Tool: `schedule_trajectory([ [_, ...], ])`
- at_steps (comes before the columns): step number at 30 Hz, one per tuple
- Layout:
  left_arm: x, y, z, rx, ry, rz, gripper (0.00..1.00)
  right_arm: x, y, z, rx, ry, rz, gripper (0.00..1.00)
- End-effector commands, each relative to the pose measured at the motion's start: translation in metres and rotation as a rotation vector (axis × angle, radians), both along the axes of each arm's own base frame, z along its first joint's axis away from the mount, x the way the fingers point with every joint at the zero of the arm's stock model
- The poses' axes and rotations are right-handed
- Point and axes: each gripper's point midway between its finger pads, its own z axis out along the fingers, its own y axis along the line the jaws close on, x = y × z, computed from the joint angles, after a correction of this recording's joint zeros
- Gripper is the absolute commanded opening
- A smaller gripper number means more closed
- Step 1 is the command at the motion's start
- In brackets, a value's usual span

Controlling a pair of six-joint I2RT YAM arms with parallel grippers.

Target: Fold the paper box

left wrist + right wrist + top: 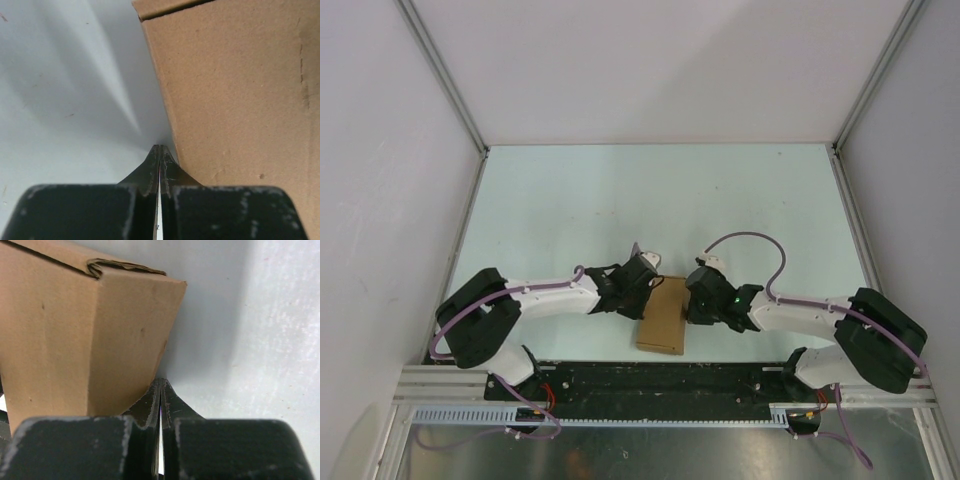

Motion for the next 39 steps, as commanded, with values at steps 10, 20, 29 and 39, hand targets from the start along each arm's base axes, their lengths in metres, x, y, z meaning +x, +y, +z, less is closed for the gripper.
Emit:
schedule_trajectory([
  [10, 0.000, -0.042, 0.025, -0.120, -0.020, -0.023, 0.00, 0.004, 0.038, 0.009, 0.077, -0.028, 0.045, 0.00],
  [20, 0.005, -0.016, 0.017, -0.051, -0.081, 0.052, 0.00, 0.014, -0.005, 0.014, -0.086, -0.060, -0.020, 0.00],
  [29, 0.007, 0.018, 0.011, 0.005, -0.103, 0.143, 0.01, 0.007, -0.071, 0.031, -0.266, -0.095, -0.106, 0.05],
  [39, -0.024, 0.018, 0.026, -0.107, -0.092, 0.153, 0.00, -0.050, -0.036, 0.026, -0.129, -0.028, -0.056, 0.00],
])
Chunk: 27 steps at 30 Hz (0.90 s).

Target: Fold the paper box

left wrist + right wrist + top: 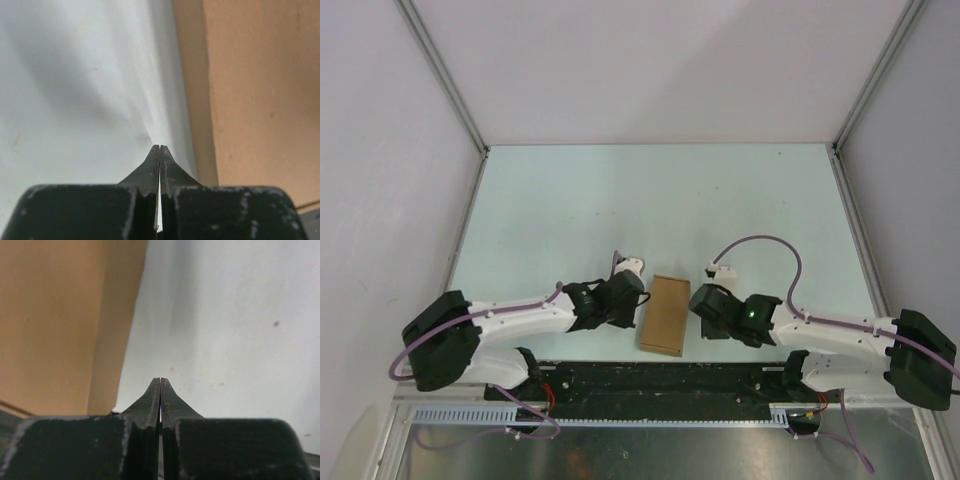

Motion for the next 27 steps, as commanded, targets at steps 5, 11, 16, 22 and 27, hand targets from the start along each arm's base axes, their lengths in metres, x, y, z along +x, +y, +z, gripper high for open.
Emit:
schedule_trajectory([
  [5, -0.023, -0.006, 0.012, -0.104, -0.006, 0.021, 0.00, -0.036, 0.018, -0.017, 0.075, 0.042, -0.040, 0.00],
  [11, -0.044, -0.023, 0.007, -0.092, 0.024, -0.041, 0.00, -0.048, 0.040, -0.021, 0.127, 0.078, -0.009, 0.00],
  [16, -0.056, -0.023, -0.004, -0.068, 0.056, -0.044, 0.00, -0.055, 0.048, -0.020, 0.155, 0.102, 0.005, 0.00],
  [22, -0.062, -0.028, -0.009, -0.051, 0.067, -0.056, 0.00, -0.060, 0.054, -0.025, 0.155, 0.117, 0.027, 0.00],
  [27, -0.061, -0.040, -0.003, -0.062, 0.057, -0.072, 0.00, -0.059, 0.066, -0.028, 0.185, 0.121, 0.032, 0.00],
])
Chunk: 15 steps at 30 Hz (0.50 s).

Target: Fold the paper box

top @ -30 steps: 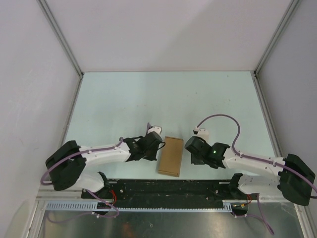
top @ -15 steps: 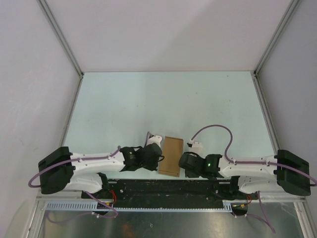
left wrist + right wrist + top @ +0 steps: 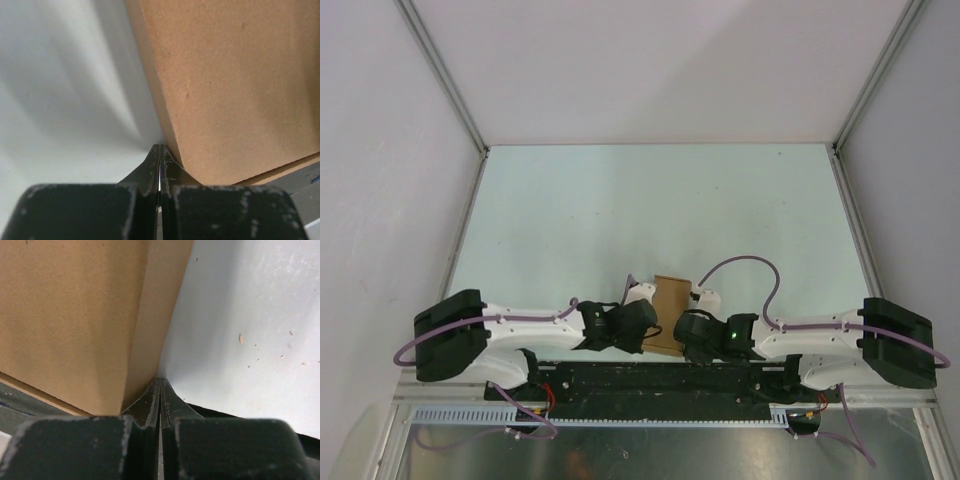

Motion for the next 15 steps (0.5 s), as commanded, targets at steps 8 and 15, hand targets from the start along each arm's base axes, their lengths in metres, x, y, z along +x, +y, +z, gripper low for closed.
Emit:
schedule_trajectory([
  [8, -0.009, -0.048, 0.016, -0.057, -0.005, -0.044, 0.00, 0.011, 0.025, 0.011, 0.112, -0.037, -0.053, 0.00],
  [15, -0.017, -0.059, 0.016, -0.063, 0.000, -0.060, 0.00, 0.013, 0.029, 0.017, 0.138, -0.049, -0.056, 0.00],
])
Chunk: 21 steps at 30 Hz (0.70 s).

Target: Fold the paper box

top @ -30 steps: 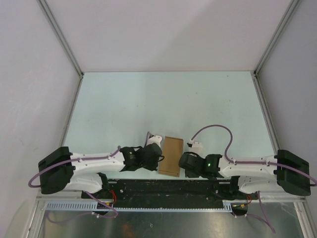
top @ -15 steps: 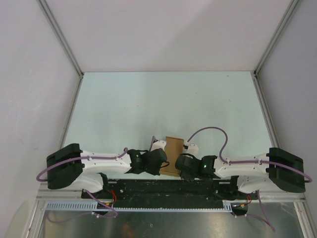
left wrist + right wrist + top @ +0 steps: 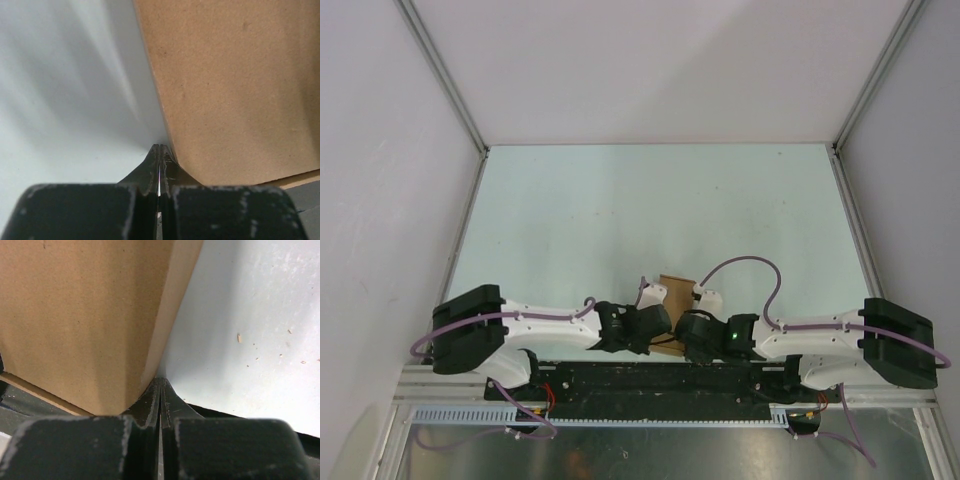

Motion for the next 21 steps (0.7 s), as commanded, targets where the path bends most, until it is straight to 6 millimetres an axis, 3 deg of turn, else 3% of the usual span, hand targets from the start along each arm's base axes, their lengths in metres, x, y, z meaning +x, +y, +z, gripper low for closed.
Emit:
schedule_trajectory([
  [1, -0.018, -0.048, 0.017, -0.170, 0.051, -0.039, 0.00, 0.013, 0.025, 0.018, 0.124, -0.055, -0.038, 0.00],
  [5, -0.016, -0.029, 0.014, -0.150, 0.026, -0.022, 0.00, 0.016, 0.000, 0.013, 0.036, -0.058, -0.069, 0.00],
  [10, -0.005, -0.003, 0.017, -0.129, -0.012, 0.025, 0.00, 0.036, -0.030, 0.025, -0.006, -0.101, -0.128, 0.00],
  [17, 0.040, 0.020, 0.048, -0.184, -0.088, 0.095, 0.00, 0.087, -0.074, 0.036, -0.036, -0.127, -0.235, 0.00],
  [21, 0.072, 0.030, 0.059, -0.167, -0.142, 0.126, 0.00, 0.113, -0.078, 0.040, -0.012, -0.144, -0.217, 0.00],
])
